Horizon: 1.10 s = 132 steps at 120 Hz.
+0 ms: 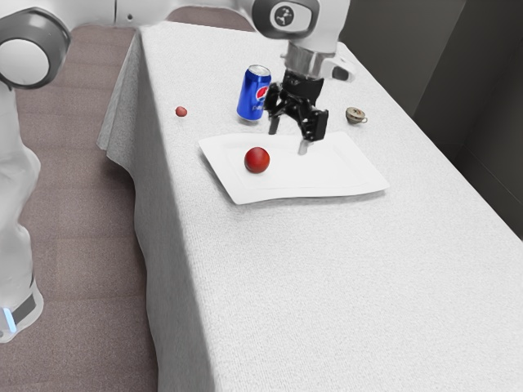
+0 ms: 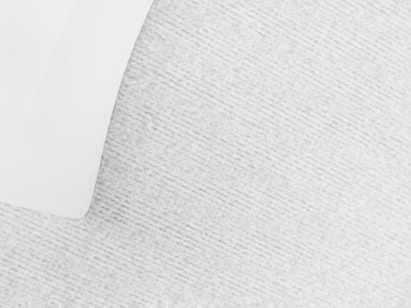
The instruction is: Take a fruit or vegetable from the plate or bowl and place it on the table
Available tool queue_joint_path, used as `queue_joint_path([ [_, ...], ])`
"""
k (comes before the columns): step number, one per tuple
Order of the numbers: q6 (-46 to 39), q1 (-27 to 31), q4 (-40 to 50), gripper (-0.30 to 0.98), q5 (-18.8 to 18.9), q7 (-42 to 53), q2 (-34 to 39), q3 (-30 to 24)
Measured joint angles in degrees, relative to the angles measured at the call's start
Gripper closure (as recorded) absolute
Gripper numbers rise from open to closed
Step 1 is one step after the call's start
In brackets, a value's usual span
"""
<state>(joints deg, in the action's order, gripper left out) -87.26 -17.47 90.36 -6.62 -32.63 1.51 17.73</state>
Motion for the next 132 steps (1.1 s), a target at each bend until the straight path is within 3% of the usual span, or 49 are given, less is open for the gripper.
queue_joint_path([
  [22,0.9,0.3,0.0,0.00,-1.4,-25.4,-0.2,0.6],
  [38,1.7,-0.8,0.0,0.00,-0.4,-37.6,1.4,0.8],
  [53,3.7,-5.7,0.4,0.00,1.8,-40.9,2.0,3.7],
  [62,5.1,-7.7,1.0,0.00,3.7,-41.9,1.3,8.1],
  [81,7.6,-4.5,2.2,0.00,5.4,-42.4,2.5,15.4],
  [89,5.3,-3.6,9.4,0.00,7.9,-42.4,8.0,15.2],
  [99,2.3,-4.0,12.3,0.00,9.7,-42.4,9.3,14.8],
  [111,-2.1,-2.9,11.9,0.00,10.3,-42.0,4.2,14.7],
  [132,-8.3,-3.1,11.1,0.00,7.7,-40.6,-0.6,14.6],
])
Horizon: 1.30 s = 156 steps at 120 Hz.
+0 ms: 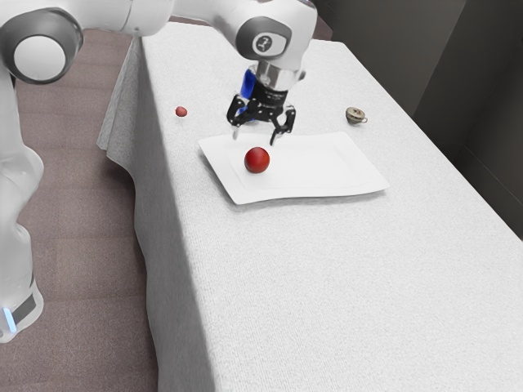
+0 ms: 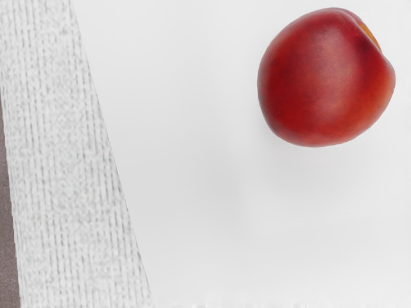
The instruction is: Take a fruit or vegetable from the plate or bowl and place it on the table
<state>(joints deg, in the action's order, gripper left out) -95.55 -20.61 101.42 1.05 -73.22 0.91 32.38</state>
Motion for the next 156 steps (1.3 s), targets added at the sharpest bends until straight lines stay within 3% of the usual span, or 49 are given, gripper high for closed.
queue_joint_path([
  [23,-3.0,0.3,1.1,0.00,-2.8,2.2,-0.7,0.5],
  [58,-4.4,2.9,0.6,0.00,-3.5,4.6,1.0,0.3],
  [91,-4.4,16.5,0.6,0.00,-3.5,6.0,0.8,0.1],
  [111,-4.5,21.4,1.4,0.00,-3.2,6.4,2.2,-2.3],
  [132,-4.6,15.2,3.4,0.00,-1.2,5.5,4.4,-6.9],
  [156,-4.9,18.2,3.4,0.00,-1.1,4.6,1.1,-7.8],
])
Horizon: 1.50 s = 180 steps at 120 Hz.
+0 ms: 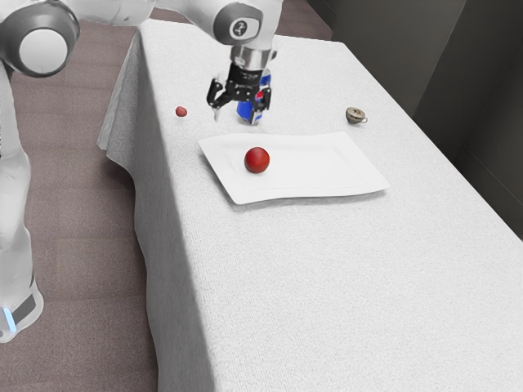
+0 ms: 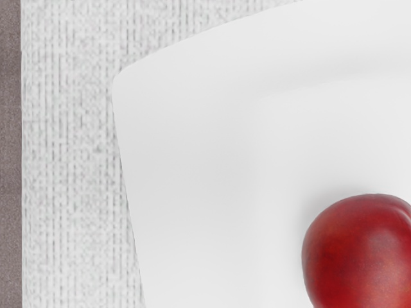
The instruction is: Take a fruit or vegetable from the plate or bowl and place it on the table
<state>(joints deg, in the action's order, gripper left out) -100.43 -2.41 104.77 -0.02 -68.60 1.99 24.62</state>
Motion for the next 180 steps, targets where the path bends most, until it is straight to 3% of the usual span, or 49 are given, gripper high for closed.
queue_joint_path([
  [33,-1.7,0.0,-0.5,0.00,-1.6,-0.8,-4.6,-1.4],
  [59,-2.8,-0.7,-6.2,0.00,-3.5,-0.8,-9.7,-2.3],
  [81,-3.2,2.2,-5.9,0.00,-5.3,-0.3,-10.1,-2.0],
  [180,-5.9,2.3,-6.3,0.00,-9.2,1.4,-16.5,-2.3],
])
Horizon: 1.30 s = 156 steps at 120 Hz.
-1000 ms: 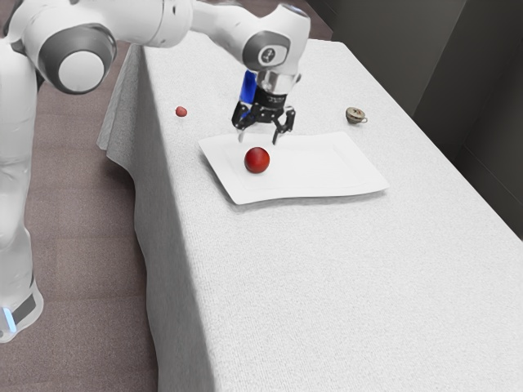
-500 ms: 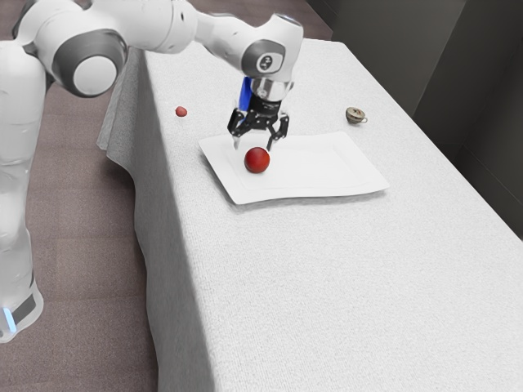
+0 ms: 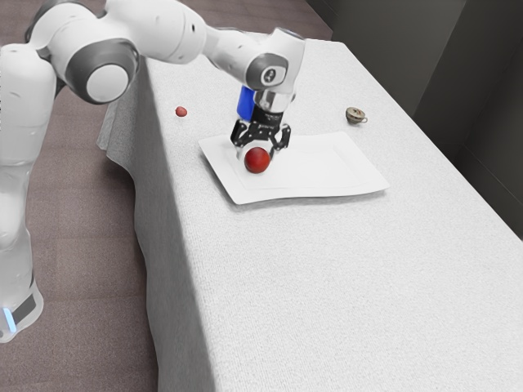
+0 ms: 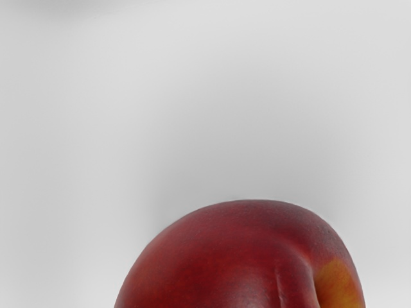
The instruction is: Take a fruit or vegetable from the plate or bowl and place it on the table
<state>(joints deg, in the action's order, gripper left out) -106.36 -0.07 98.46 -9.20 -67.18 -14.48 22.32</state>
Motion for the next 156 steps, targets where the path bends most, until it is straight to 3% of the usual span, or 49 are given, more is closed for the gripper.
queue_joint_path([
  [55,-1.5,0.1,0.1,0.00,-1.9,0.4,-2.5,0.0],
  [81,-1.8,0.1,0.0,0.33,-2.2,0.4,-2.4,0.0],
  [103,-1.9,-0.4,0.0,0.32,-2.0,0.0,-1.6,0.0],
  [115,-1.8,-4.1,-0.8,0.36,-0.6,-0.7,2.7,-0.3],
  [131,-1.5,-8.4,-3.5,0.42,3.3,-3.3,10.0,-9.5],
  [146,-1.4,-12.0,-4.8,0.44,5.4,-7.5,9.3,-19.7],
  [156,-1.6,-13.5,-6.4,0.44,6.0,-10.4,6.8,-23.3],
])
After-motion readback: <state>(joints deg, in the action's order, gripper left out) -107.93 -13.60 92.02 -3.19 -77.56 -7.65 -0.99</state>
